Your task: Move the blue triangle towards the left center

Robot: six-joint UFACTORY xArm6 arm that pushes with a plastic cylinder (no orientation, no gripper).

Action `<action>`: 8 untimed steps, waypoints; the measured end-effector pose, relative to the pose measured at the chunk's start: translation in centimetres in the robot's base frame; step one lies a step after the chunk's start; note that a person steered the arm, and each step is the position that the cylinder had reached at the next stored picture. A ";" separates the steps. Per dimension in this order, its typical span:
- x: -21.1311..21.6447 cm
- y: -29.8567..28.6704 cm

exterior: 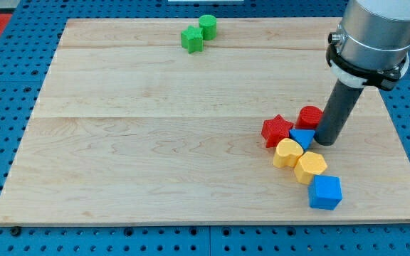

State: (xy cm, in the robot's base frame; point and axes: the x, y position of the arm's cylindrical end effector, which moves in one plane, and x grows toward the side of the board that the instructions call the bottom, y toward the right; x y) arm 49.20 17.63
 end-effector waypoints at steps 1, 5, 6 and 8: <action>0.8 0.0; 0.7 -8.4; 0.9 -10.8; 1.6 -22.5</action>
